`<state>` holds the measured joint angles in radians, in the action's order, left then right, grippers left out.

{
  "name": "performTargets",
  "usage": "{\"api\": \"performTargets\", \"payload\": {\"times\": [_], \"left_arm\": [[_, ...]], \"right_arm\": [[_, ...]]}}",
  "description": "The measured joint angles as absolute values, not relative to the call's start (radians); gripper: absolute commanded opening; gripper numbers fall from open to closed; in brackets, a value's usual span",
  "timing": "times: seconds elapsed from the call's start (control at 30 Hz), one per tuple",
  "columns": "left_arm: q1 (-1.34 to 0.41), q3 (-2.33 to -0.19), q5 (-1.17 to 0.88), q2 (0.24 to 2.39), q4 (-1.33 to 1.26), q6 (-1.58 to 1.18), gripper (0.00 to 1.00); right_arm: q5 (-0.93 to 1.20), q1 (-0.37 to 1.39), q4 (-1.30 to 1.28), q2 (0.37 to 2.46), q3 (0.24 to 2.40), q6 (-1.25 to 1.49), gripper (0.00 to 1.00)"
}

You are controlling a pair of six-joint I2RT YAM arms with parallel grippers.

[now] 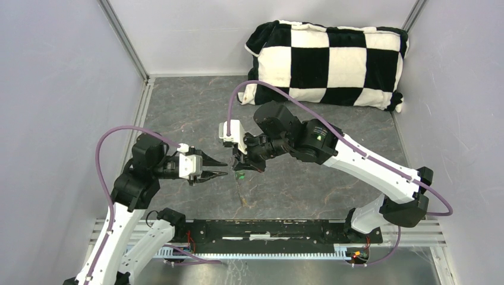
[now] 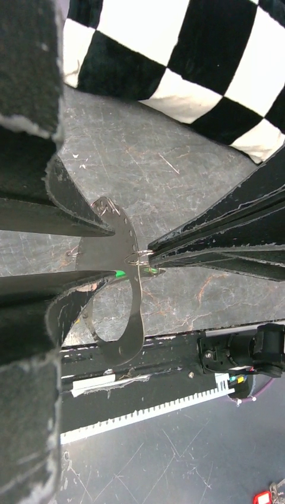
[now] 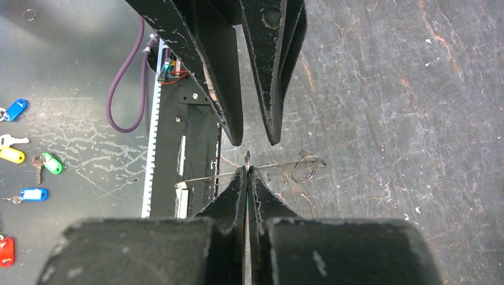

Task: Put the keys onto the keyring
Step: Adjust the key on the keyring.

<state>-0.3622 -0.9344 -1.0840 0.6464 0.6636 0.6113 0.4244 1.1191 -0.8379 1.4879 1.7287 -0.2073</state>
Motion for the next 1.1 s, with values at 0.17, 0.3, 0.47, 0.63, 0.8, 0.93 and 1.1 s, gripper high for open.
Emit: {"api": "performTargets", "payload": {"times": [0.17,0.3,0.47,0.63,0.8,0.93,1.1], "left_arm": [[-0.362,-0.944,-1.1,0.666,0.641,0.61,0.34],[-0.362,-0.945,-1.106,0.692,0.635,0.607,0.34],[-0.363,-0.945,-1.106,0.696,0.636,0.607,0.36],[-0.361,-0.947,-1.113,0.721,0.646,0.603,0.4],[-0.361,-0.956,-1.133,0.747,0.655,0.599,0.4],[-0.361,-0.957,-1.129,0.74,0.656,0.584,0.43],[-0.361,-0.957,-1.093,0.719,0.67,0.582,0.56]], "right_arm": [[0.425,1.121,-0.833,1.488,1.729,-0.207,0.01],[0.426,1.123,-0.832,1.491,1.729,-0.207,0.0],[0.434,1.123,-0.824,1.511,1.729,-0.207,0.01],[0.441,1.122,-0.821,1.538,1.73,-0.207,0.01],[0.445,1.121,-0.829,1.538,1.73,-0.203,0.01],[0.448,1.121,-0.83,1.538,1.73,-0.199,0.0],[0.467,1.121,-0.799,1.531,1.707,-0.187,0.0]]}}
